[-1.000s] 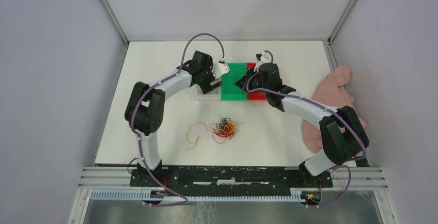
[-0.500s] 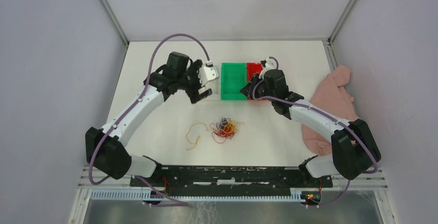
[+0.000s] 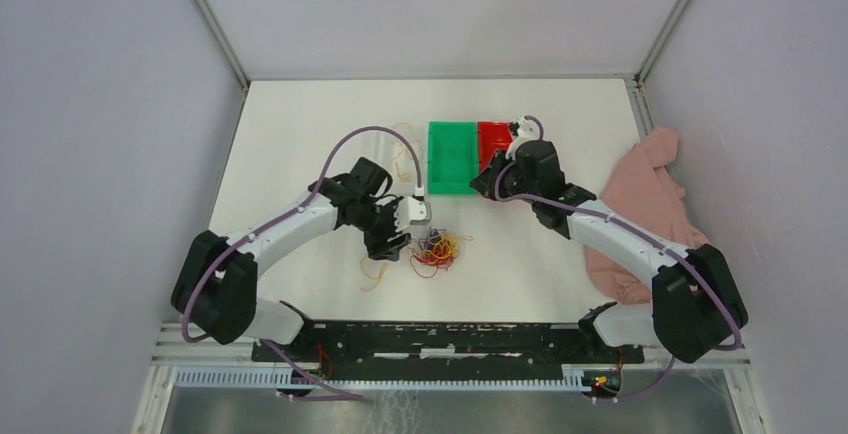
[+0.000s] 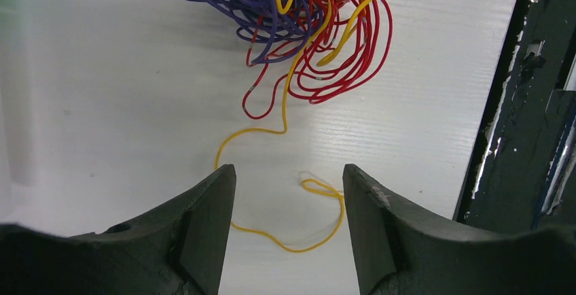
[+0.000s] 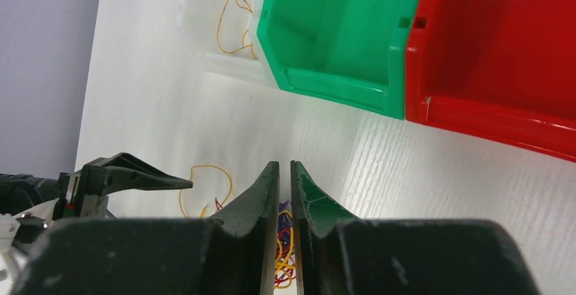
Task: Untangle the cables
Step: Untie the cable.
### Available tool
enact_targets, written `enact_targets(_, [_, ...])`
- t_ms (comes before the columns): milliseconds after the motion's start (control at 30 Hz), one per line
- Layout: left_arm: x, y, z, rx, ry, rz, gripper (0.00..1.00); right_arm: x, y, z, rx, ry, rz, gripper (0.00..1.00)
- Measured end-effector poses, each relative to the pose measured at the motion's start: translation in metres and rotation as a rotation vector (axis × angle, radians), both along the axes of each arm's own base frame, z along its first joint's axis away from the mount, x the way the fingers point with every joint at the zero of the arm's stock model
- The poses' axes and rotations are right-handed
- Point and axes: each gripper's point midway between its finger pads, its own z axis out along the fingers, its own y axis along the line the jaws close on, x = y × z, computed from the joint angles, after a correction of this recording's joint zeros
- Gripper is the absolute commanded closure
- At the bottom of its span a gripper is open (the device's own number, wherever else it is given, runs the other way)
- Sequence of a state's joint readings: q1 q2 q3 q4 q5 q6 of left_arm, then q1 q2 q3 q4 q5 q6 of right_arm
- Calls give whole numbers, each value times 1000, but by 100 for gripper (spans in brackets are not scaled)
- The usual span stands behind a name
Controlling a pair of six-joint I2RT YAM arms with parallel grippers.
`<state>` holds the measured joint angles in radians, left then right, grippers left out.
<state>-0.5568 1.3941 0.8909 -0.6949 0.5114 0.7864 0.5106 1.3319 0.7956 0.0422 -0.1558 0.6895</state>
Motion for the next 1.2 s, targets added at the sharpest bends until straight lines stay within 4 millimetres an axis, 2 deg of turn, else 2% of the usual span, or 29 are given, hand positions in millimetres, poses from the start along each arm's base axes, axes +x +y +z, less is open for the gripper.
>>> enact_targets(333, [3, -14, -35, 23, 42, -35, 36, -6, -3, 6, 2, -9, 1, 87])
enact_targets(400, [4, -16, -40, 25, 45, -40, 39, -6, -4, 9, 6, -15, 1, 88])
enact_targets(467, [4, -19, -43, 25, 44, -46, 45, -6, -4, 11, 9, -21, 1, 88])
enact_targets(633, [9, -24, -50, 34, 23, -55, 78, -7, -4, 13, 12, -25, 0, 89])
enact_targets(800, [20, -18, -50, 70, -35, -34, 88, -9, -5, 14, 9, -21, 0, 89])
enact_targets(933, [20, -7, -36, 96, -98, -30, 91, -9, -5, 15, 14, -21, -2, 89])
enact_targets(1033, [20, 0, -12, 88, -167, -35, 91, -9, -4, 16, 21, -17, -3, 88])
enact_targets(1200, [14, 6, 24, 70, -211, -35, 90, -12, 0, 18, 43, -10, 12, 80])
